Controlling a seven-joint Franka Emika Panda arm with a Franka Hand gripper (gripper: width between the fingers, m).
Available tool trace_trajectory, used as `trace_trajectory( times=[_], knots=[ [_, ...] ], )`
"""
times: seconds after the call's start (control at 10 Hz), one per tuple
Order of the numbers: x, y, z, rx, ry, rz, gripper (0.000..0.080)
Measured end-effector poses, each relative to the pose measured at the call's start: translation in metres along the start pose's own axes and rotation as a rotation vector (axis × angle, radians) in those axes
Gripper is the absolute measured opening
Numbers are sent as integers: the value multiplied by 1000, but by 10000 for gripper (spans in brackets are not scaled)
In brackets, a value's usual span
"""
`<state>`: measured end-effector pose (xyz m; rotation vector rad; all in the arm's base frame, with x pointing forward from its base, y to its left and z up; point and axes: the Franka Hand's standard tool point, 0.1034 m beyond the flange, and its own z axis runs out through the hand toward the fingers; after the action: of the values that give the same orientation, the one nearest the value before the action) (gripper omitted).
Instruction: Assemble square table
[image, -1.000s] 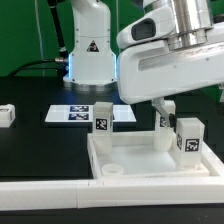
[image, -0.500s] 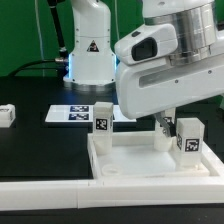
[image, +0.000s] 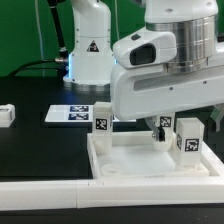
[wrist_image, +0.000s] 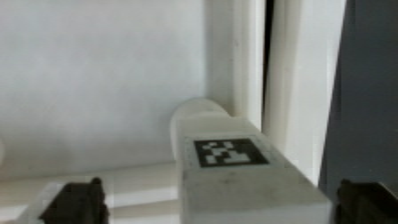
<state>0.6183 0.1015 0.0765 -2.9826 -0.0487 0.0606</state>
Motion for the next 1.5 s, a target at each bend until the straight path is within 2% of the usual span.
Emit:
trace_trajectory(
  times=[0.3,0.5,0.6,0.7,1.0,1.1,1.2,1.5],
  knots=[
    [1,-2,1,3,6,19,649],
    [1,-2,1,3,5,27,389],
    [1,-2,1,6,5,82,389],
    [1,-3,1,8,4,143,290],
    [1,-6,2,17,5,356,290],
    [4,-11,3,30,28,565,290],
    [5,-11,3,59,21,764,290],
    [5,-20,7,125,15,1234,290]
  ],
)
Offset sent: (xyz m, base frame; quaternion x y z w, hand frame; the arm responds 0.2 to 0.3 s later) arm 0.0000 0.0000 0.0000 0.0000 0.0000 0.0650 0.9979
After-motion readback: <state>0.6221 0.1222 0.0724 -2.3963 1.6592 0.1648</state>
